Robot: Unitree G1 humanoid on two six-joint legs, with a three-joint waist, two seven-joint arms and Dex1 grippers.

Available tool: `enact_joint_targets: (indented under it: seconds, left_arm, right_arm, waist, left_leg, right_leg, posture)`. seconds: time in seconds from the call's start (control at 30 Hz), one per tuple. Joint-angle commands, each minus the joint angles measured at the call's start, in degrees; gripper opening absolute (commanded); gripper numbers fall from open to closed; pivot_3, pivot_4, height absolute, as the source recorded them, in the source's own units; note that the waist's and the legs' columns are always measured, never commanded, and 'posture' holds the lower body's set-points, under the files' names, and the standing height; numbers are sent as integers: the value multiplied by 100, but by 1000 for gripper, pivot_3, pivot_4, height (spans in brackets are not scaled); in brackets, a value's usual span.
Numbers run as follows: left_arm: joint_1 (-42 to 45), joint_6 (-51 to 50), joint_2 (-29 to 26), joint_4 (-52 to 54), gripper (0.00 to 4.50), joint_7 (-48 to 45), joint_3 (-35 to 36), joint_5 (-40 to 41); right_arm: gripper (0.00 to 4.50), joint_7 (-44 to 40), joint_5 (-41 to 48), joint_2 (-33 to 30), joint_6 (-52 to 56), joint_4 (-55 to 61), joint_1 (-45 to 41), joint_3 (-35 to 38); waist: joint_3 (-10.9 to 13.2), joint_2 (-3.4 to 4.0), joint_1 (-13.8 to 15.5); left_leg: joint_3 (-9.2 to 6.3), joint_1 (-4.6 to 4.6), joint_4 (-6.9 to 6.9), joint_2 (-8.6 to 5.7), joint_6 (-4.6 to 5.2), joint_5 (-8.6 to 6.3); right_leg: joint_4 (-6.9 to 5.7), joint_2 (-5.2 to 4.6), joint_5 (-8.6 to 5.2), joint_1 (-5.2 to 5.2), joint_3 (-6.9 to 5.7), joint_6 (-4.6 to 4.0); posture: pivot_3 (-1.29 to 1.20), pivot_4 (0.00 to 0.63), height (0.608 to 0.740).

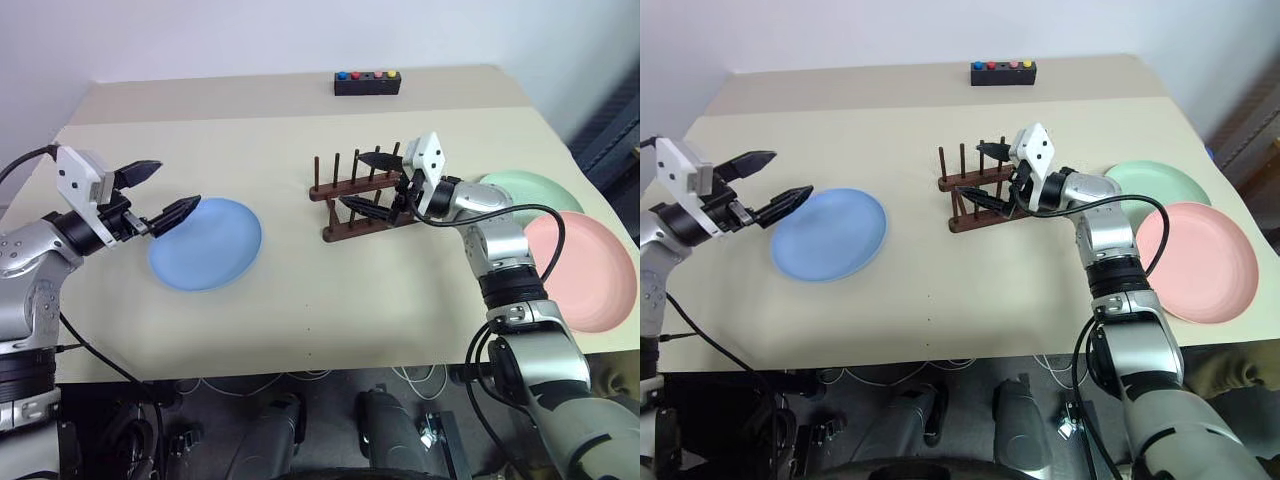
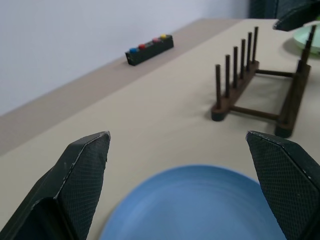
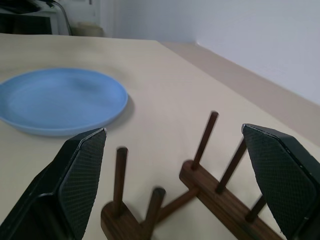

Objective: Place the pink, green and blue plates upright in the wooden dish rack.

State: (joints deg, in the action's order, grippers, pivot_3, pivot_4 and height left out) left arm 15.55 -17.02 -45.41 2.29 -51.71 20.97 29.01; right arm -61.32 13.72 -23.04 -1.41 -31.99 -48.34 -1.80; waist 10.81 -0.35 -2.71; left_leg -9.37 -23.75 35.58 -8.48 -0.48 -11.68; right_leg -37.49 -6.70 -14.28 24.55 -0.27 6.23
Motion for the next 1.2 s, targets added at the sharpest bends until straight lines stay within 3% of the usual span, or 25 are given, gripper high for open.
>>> enact_joint_targets:
  seconds: [0.03, 0.47, 0.67, 0.97, 1.2]
  left_arm:
    - [-246, 8, -112, 276, 4500, 27, 300, 58]
    - [339, -285, 50, 334, 4500, 290, -362, -70]
    - [744, -315, 282, 301, 4500, 115, -1019, -180]
    - [1895, -47, 1328, -513, 4500, 234, -2600, -1223]
    - [2684, 227, 2049, -1976, 4500, 298, -3452, -2151]
  right_arm:
    - [4451, -38, 30, 7, -140, 16, -252, 82]
    - [4451, 39, 106, -21, -159, 166, -167, 184]
    - [4451, -212, 544, -440, 165, 829, 143, 503]
    - [4451, -968, 1785, -1163, 1587, 2188, 1006, 982]
    - [4451, -752, 2245, -1444, 2259, 2966, 1403, 1305]
  waist:
    - [0, -1, 6]
    - [0, -4, 34]
    - [0, -4, 36]
    - [1, -8, 124]
    - [1, -9, 186]
  left_leg:
    - [0, 0, 0, 1, 0, 0]
    - [9, 9, -4, 5, 3, -3]
    - [9, 8, -5, 5, 3, -2]
    - [18, 8, 2, 4, 11, -6]
    - [29, 8, 9, 7, 18, -11]
  right_leg:
    - [0, 1, 0, 0, 0, 0]
    - [7, 6, 3, -7, 6, -3]
    - [7, 5, 3, -8, 6, -3]
    - [18, 1, 8, -16, 6, 6]
    - [19, 1, 10, -15, 6, 10]
  posture:
    - [0, 150, 740]
    - [0, 150, 740]
    - [0, 150, 740]
    - [0, 150, 740]
    - [0, 150, 740]
